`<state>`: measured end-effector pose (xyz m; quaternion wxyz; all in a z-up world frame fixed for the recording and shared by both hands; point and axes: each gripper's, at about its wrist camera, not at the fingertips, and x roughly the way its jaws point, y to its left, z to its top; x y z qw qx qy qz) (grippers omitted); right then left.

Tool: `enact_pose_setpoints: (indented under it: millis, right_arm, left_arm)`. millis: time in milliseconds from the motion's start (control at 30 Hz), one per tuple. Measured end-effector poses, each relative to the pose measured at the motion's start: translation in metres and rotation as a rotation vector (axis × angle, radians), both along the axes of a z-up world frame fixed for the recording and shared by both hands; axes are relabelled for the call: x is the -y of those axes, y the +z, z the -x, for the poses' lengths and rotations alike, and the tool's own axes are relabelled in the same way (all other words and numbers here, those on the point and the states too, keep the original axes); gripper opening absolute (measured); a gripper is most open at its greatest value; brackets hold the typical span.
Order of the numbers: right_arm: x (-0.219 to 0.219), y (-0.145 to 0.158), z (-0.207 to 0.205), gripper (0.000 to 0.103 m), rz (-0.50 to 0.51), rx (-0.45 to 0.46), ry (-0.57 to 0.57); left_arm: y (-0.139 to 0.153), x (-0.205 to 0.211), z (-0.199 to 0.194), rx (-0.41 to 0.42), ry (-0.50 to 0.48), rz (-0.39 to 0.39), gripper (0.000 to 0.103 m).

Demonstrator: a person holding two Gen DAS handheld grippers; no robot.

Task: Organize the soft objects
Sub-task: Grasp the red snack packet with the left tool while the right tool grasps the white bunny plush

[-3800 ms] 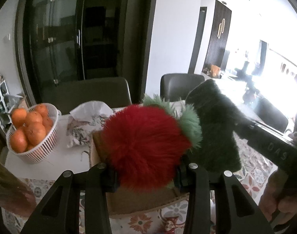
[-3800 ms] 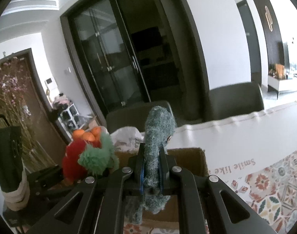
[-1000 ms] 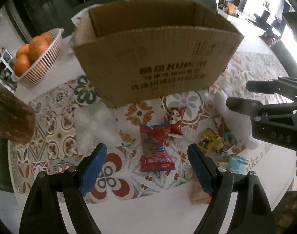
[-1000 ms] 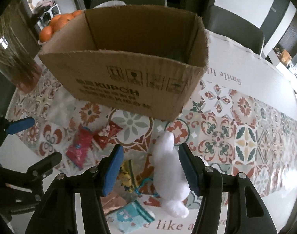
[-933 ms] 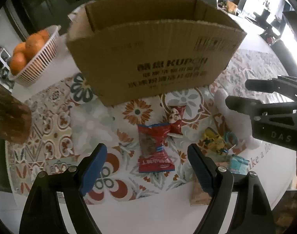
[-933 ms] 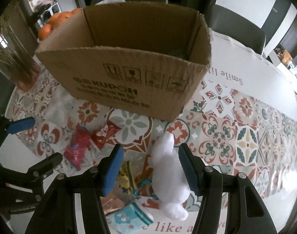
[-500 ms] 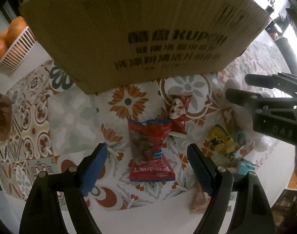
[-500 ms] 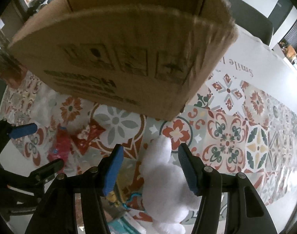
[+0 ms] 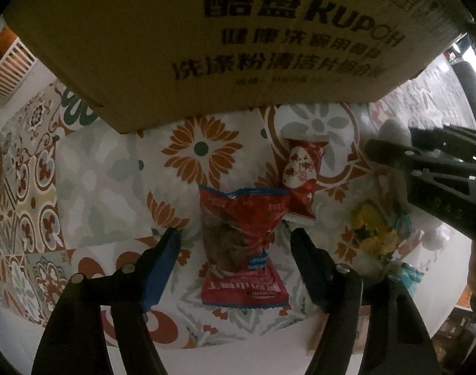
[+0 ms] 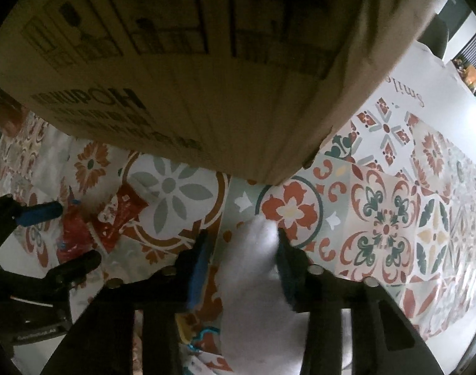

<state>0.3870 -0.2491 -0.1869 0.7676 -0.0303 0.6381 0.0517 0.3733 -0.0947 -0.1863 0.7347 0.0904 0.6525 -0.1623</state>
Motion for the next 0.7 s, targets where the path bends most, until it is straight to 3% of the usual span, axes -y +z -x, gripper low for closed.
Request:
enact_pose_setpoints:
  millis: [167,467,700]
  right_arm:
    - [0.01,-0.01,0.002,0.023,-0.026,0.017,-0.018]
    - [0.01,0.011,0.03,0.019,-0.001,0.082,-0.019]
    - [0.017,0.035,0.059,0.019,-0.004,0.132,-0.027]
  left_arm:
    - [0.005,0.002,0.002,0.043,0.004,-0.009,0.038]
    - [0.012,0.003,0.024,0.046,0.016,0.05,0.035]
    - [0.041,0.009,0.045,0.113,-0.003,0.077,0.035]
